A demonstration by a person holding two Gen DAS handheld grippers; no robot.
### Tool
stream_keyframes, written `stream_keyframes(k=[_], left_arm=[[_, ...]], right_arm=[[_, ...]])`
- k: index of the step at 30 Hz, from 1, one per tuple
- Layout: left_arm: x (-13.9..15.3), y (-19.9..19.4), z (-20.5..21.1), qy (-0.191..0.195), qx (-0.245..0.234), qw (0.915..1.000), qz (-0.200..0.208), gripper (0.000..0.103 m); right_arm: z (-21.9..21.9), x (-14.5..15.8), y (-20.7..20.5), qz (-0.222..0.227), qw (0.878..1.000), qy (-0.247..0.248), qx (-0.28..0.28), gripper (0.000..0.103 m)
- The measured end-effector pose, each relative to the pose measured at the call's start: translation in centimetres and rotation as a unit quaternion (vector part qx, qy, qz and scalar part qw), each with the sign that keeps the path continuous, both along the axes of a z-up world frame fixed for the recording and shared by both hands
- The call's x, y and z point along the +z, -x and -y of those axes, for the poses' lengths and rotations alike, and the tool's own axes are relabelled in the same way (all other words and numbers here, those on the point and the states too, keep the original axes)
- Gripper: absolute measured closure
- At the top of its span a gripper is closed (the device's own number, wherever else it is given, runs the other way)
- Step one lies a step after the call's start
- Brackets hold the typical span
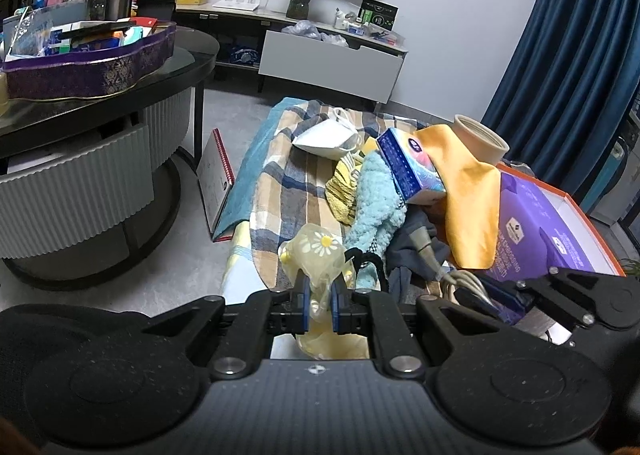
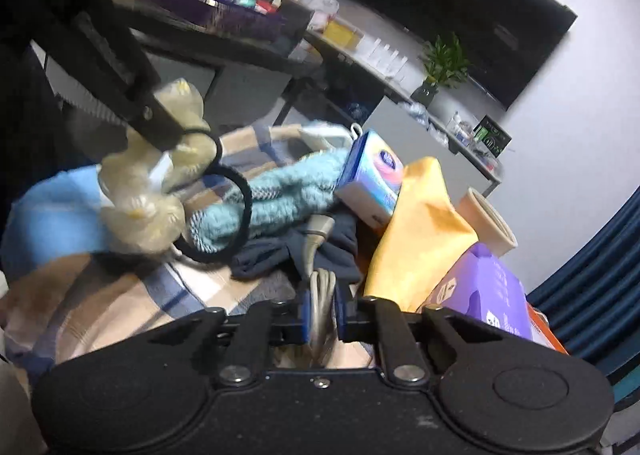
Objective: Organize soft objects
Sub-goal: 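Lift the bag with the left tool while the right tool grasps the white cable coil, then carry the bag and cable coil over the orange-rimmed white box with both tools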
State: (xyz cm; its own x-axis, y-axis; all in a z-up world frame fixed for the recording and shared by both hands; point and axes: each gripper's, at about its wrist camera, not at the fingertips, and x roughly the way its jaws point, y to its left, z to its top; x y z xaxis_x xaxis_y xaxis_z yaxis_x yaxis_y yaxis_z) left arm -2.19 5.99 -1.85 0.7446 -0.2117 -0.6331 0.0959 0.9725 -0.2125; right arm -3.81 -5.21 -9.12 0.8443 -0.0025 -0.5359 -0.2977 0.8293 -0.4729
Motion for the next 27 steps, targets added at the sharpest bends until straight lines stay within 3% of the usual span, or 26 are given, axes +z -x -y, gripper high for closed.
stream_keyframes(k=[2,13,27], left_arm=[[0.1,0.1,0.2,-0.001,-0.003,1.0,0.002,0.09],[2.9,0.6,1.5,-0.006,-0.008,0.9993,0.037,0.09],[7.6,0.8,3.8,-0.023,-0.027,0.9955,0.089,0.09]], right_arm=[[0.1,0.4,0.1,0.013,1.0,-0.002,-0.003,0.09],[3.0,7.0,1.7,0.077,0.986,-0.147,-0.016,0.09],[6.1,12.1,3.0,0.107,0.972,-0.208,-0.033,0.09]])
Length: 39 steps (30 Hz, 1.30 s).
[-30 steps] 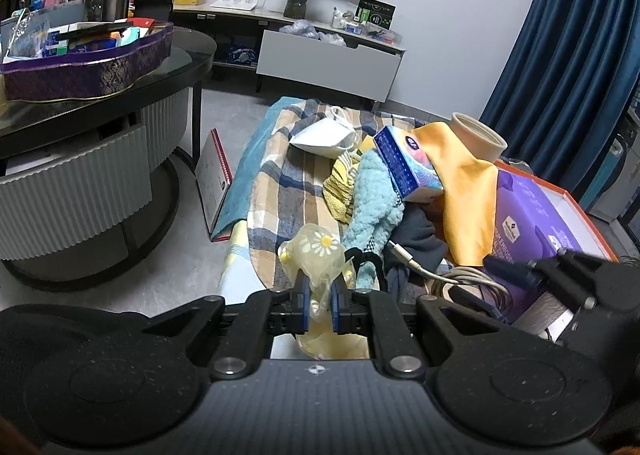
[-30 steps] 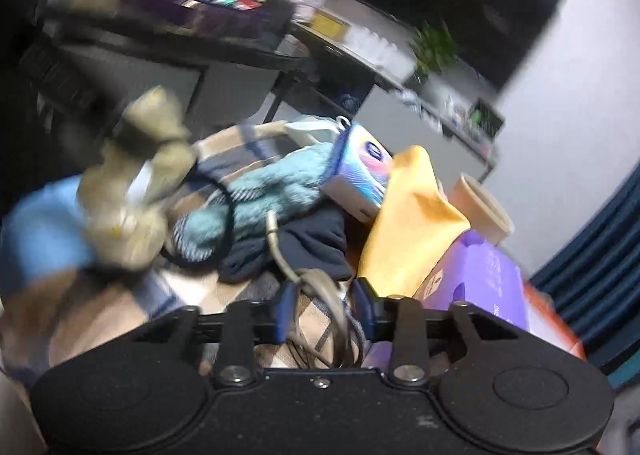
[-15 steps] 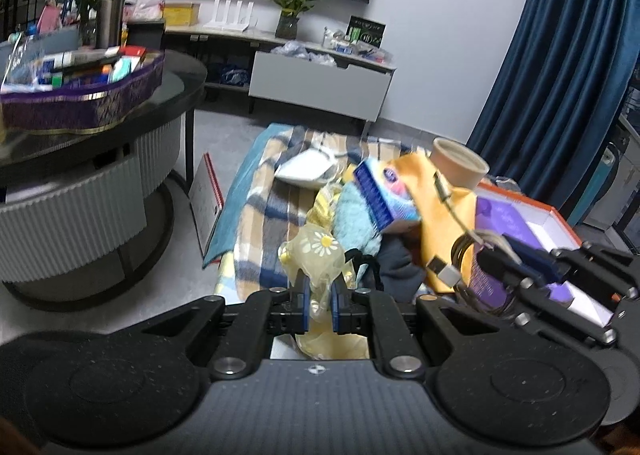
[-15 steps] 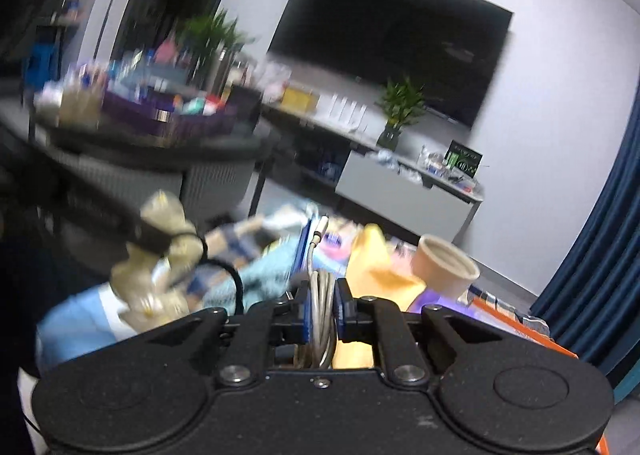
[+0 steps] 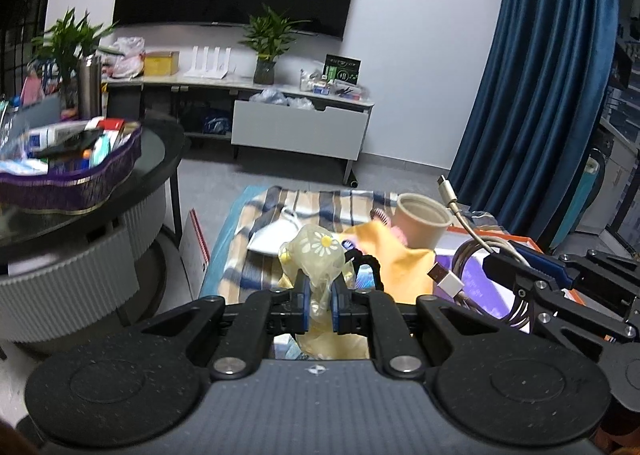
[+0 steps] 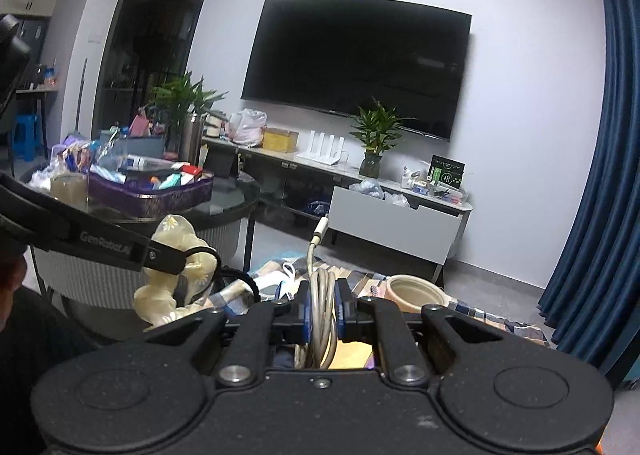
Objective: Organize soft objects
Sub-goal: 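Carry the bag and cable coil over the orange-rimmed white box with both tools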
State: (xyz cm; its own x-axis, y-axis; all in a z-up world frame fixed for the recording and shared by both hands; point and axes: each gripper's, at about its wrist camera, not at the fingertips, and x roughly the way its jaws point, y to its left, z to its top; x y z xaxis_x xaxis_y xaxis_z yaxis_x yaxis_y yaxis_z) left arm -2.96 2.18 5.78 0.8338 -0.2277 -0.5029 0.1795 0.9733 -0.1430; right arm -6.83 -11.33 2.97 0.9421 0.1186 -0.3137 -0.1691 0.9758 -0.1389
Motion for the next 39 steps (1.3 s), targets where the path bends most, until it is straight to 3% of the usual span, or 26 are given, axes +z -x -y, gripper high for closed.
stream_keyframes(k=[12,39], left_arm=[[1.8,-0.7,2.4,-0.022,0.012,0.9997,0.007,0.09],[1.4,-2.7,5.4,-0.036,-0.011,0.9993,-0.005,0.09]], right_arm=[[2.6,1.6,-0.4,0.001,0.999,-0.033,-0.023,0.09],[7.0,2.0,-1.7,-0.003,0.996,-0.066,-0.057,0.09]])
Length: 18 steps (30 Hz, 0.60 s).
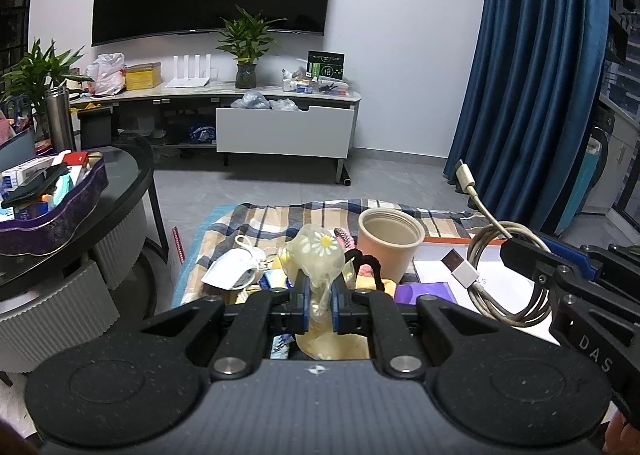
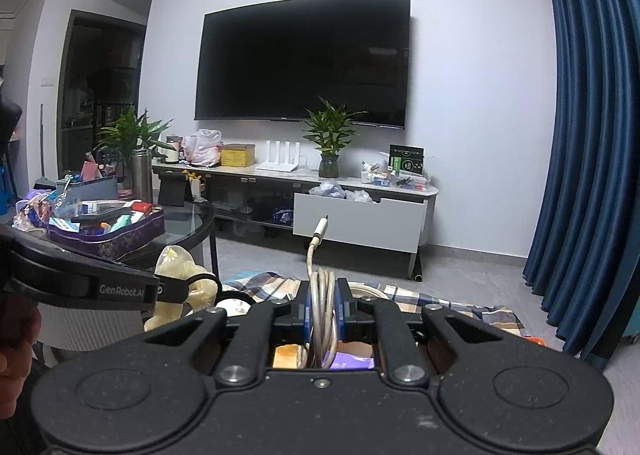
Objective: Organize soft objects
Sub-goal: 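Carry the bag and cable coil over the orange-rimmed white box with both tools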
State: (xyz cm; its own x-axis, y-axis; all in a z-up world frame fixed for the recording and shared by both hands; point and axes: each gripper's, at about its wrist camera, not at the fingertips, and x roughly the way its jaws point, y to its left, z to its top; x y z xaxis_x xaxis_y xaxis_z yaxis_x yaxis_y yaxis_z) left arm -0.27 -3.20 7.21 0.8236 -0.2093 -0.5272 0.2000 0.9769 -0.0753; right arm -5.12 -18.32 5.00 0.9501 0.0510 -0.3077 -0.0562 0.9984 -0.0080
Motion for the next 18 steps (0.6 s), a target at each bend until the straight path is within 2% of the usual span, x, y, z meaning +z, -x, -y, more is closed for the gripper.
stream_keyframes(k=[18], left_arm=[[-0.5,-1.1,2.9,-0.004,-0.025,0.9997,-0.007,0.09]], right_arm=[[2.8,-0.7,-1.2,-0.006,0.999,-0.009,-0.031,0.09]])
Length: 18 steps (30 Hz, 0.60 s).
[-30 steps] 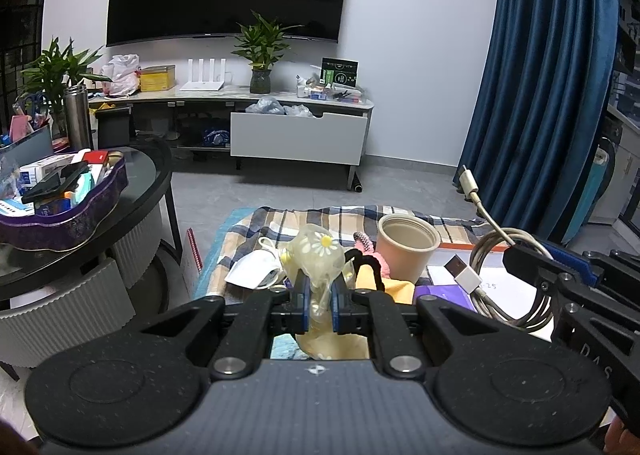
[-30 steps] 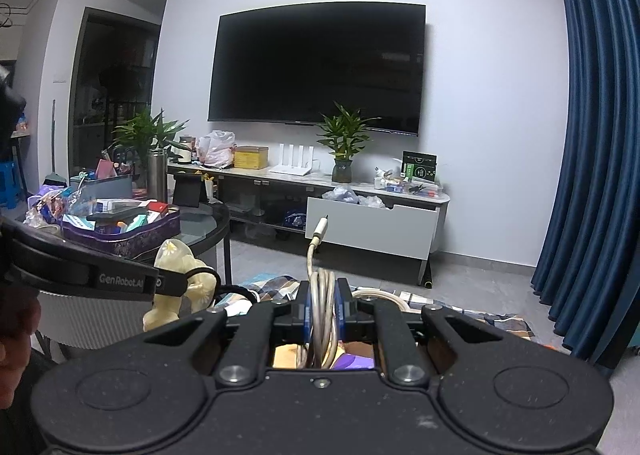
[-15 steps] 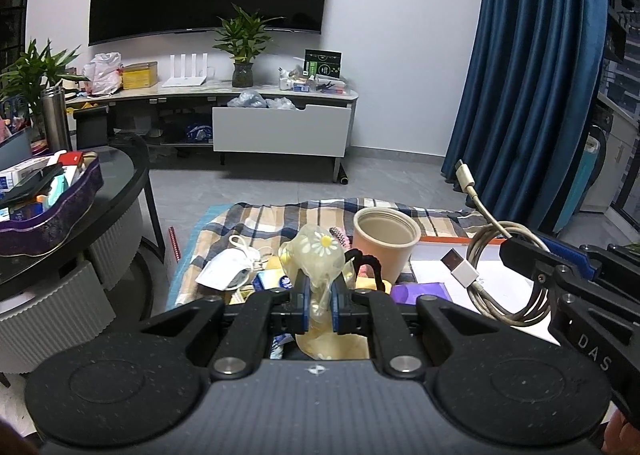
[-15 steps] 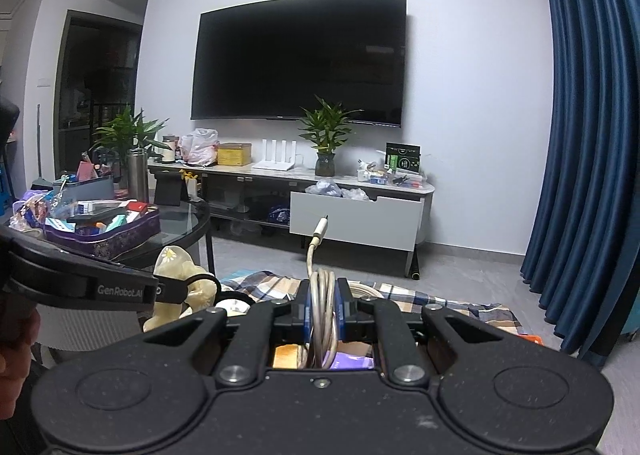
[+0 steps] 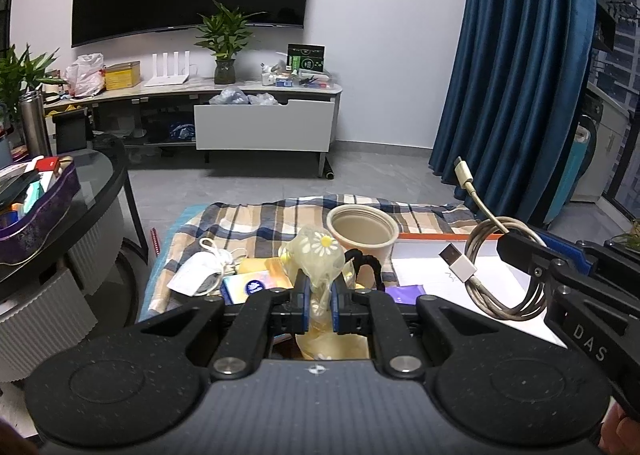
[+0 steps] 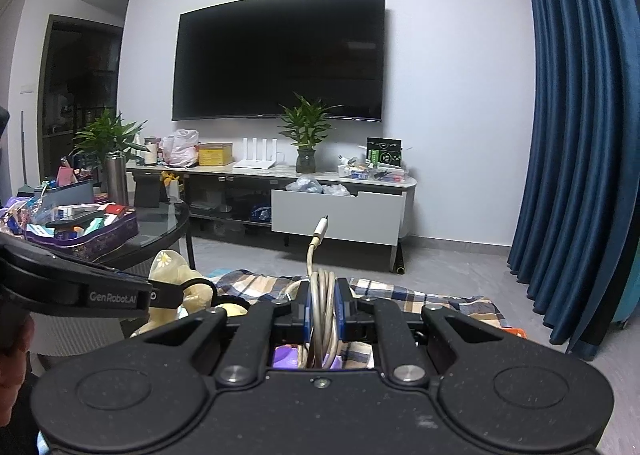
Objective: Organize soft objects
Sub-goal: 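Carry the bag and cable coil over the orange-rimmed white box with both tools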
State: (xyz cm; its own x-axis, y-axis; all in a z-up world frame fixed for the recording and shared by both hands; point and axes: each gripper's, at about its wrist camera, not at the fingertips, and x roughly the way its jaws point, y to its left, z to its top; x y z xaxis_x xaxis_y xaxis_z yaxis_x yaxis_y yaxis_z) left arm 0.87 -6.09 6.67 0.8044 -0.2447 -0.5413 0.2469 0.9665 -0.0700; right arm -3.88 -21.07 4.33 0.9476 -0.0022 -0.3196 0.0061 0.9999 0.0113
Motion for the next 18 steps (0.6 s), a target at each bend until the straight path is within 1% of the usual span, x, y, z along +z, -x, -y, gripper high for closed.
stream_keyframes(k=[18], left_arm=[[-1.0,-1.8,3.3,-0.002,-0.042,0.9989,-0.018,0.09]], right_arm=[[4.3,-1.0,-0.8,-0.014,0.999,-0.012,-0.043,0.09]])
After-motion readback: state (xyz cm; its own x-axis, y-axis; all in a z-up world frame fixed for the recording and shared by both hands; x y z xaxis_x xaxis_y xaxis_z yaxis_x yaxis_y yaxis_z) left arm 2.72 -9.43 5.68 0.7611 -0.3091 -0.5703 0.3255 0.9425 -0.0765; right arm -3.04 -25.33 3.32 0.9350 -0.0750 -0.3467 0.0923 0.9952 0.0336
